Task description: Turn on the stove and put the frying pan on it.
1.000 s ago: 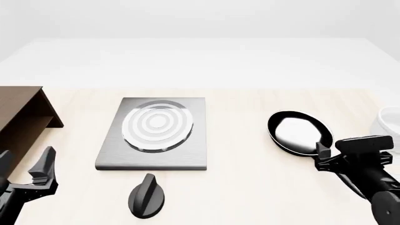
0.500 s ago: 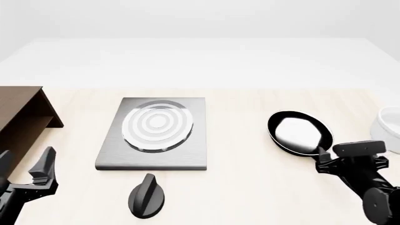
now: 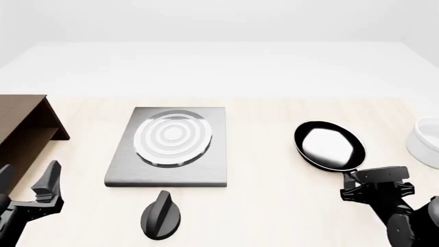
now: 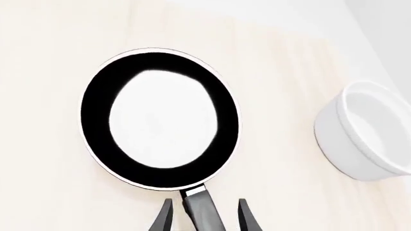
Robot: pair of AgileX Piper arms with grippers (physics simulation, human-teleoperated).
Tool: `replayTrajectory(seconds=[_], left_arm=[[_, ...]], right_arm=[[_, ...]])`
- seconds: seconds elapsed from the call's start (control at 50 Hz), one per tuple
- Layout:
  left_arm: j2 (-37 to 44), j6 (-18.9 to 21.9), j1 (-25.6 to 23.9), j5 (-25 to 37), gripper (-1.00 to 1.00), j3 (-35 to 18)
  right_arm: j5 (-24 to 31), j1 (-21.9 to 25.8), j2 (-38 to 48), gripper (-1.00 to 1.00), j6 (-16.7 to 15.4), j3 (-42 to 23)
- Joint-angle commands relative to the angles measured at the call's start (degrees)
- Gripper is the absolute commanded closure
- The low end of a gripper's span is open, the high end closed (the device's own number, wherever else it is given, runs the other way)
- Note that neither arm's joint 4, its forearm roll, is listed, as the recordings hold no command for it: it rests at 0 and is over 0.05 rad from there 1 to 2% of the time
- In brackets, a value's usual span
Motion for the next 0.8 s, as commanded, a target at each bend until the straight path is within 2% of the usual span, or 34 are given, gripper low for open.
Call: replayTrajectory(seconds=[0.02, 0.1, 0.16, 0.22, 0.28, 0.32, 0.38, 0.44, 0.48, 0.56, 0.58, 0.64, 0.68, 0.8], left_arm=[[-0.18, -0.62, -1.15, -0.56, -1.0, 0.0], [0.54, -0.71, -1.11, -1.17, -1.0, 0.0], [0.62, -0.55, -1.18, -1.24, -1.0, 0.0], [0.3, -0.69, -1.21, -0.84, -1.0, 0.0], [0.61, -0.83, -1.11, -1.09, -1.0, 0.0], [0.53, -0.79, -1.17, -1.0, -1.0, 0.0], [0.09, -0.83, -1.13, -0.53, -1.0, 0.0], [0.11, -0.9, -1.02, -0.56, -1.0, 0.0], [-0.04, -0.79, -1.11, -0.43, -1.0, 0.0], [-0.15, -0.89, -0.9, -0.33, -1.0, 0.0], [0.4, -0.86, -0.99, -0.78, -1.0, 0.0], [0.6, -0.75, -1.06, -0.99, -1.0, 0.0], [0.6, -0.76, -1.0, -0.98, -1.0, 0.0], [-0.1, -0.77, -0.92, -0.39, -1.0, 0.0]], right_arm=[[-2.35, -0.82, 3.74, -1.0, -0.77, -0.34], [-2.82, -1.08, 4.76, -1.0, -0.72, -0.8], [-0.81, -1.19, 2.83, -1.0, -0.5, -1.21], [-4.44, -1.66, 6.99, -1.0, -1.39, -1.52], [-3.11, -1.83, 5.92, -1.0, -1.37, -1.79], [-5.11, -2.02, 8.08, -1.0, -1.54, -1.88], [-4.84, -2.08, 8.15, -1.0, -1.68, -1.83], [-7.73, -1.91, 11.26, -1.0, -1.69, -1.68], [-6.43, -2.0, 10.29, -1.0, -1.7, -1.91], [-8.67, -1.54, 13.08, -1.0, -1.52, -1.84], [-8.36, -1.46, 12.71, 1.0, -1.64, -1.67], [-9.26, -0.9, 14.07, 1.0, -1.05, -1.7], [-7.66, -0.71, 12.56, 1.0, -0.85, -1.74], [-7.57, -0.53, 12.09, 1.0, -0.59, -1.66]])
